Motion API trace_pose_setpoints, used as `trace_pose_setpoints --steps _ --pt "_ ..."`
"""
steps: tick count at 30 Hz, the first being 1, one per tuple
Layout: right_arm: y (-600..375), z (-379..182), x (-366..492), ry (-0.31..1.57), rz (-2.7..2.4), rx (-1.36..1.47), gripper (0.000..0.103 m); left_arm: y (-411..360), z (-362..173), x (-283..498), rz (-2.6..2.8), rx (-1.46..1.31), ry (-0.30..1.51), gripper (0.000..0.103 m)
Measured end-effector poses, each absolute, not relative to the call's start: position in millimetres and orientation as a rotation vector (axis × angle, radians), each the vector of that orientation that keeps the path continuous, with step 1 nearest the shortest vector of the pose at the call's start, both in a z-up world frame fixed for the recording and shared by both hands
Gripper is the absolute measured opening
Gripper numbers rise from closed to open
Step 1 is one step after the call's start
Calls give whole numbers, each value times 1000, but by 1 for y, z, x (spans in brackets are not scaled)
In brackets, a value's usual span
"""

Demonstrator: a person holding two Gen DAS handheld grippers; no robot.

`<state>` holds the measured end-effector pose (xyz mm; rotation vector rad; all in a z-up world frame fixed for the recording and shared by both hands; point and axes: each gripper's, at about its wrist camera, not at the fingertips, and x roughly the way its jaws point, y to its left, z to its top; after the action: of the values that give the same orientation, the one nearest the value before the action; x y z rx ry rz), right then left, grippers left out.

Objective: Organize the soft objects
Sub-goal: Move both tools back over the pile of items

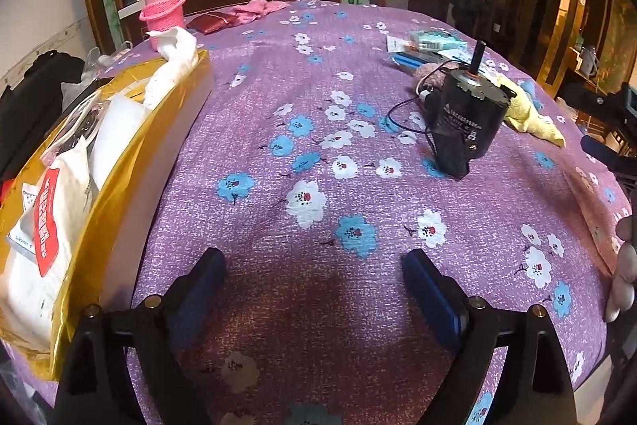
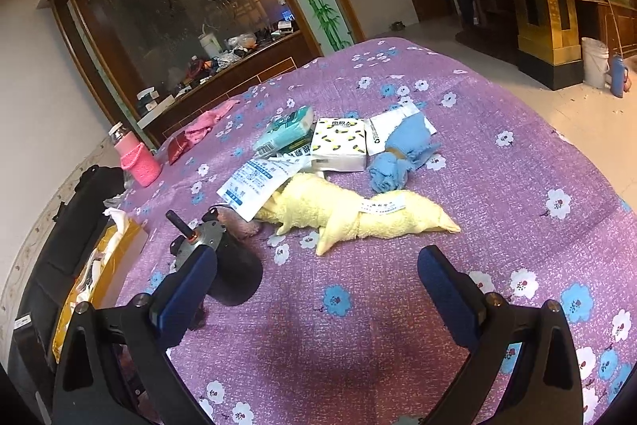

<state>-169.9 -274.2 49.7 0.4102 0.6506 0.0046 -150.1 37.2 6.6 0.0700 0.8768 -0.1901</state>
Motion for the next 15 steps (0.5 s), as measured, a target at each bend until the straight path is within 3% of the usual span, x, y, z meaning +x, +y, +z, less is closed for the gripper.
trace_pose_setpoints --steps 15 --pt "-277 43 -162 704 -36 421 101 46 8 -151 -272 6 849 96"
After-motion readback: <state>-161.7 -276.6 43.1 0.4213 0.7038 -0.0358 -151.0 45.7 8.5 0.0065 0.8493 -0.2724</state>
